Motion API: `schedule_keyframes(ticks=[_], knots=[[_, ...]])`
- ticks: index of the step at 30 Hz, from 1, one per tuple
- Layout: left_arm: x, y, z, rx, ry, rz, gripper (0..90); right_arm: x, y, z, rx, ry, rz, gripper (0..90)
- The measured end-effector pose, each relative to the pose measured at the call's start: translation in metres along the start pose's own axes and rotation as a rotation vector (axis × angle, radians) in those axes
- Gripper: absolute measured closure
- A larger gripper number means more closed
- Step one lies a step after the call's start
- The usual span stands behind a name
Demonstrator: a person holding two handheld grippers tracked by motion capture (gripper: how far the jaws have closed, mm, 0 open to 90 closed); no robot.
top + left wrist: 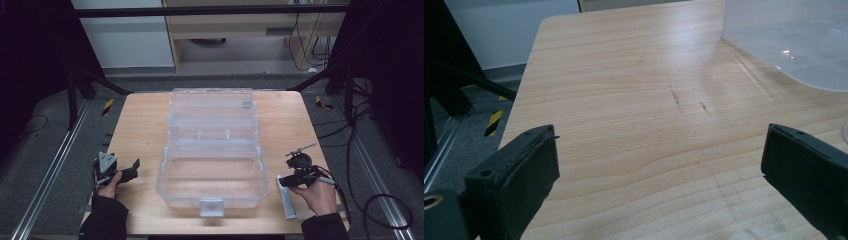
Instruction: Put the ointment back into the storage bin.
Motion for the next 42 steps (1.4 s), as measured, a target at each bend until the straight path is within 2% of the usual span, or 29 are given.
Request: schedule_keyframes(ticks=[7,20,29,31,38,42], knots=[[0.0,0.0,0.0,-0.001,0.001,0.0,1.5,0.011,0.004,0.003,-0.005,-0.004,0.056,44.5],[0.0,0.0,0.0,-0.002,0.001,-0.001,1.5,0.024,0.009,0.007,0.008,-0.032,0.106,53.2],[0.0,0.0,0.0,-0.002,0.002,-0.001,1.5,0.031,0.01,0.008,0.012,-0.033,0.144,56.5],[0.0,0.0,0.0,-0.002,0.002,0.0,1.5,0.035,0.013,0.007,0.03,-0.036,0.162,57.2],[0.0,0.0,0.0,-0.002,0.001,0.0,1.5,0.04,0.014,0.007,0.017,-0.048,0.169,61.9],[0.0,0.0,0.0,-0.003,0.001,-0.001,1.5,0.042,0.015,0.007,0.004,-0.035,0.184,64.7]])
Point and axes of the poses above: each handheld gripper's, and its own axes: x roughly forward along the jaws, y roughly out of its underside, z roughly to its left, the point moved 7 cm from there along x, roughly forward along the jaws, and after that the axes turned 6 degrees about x, right-handed, at the moved point
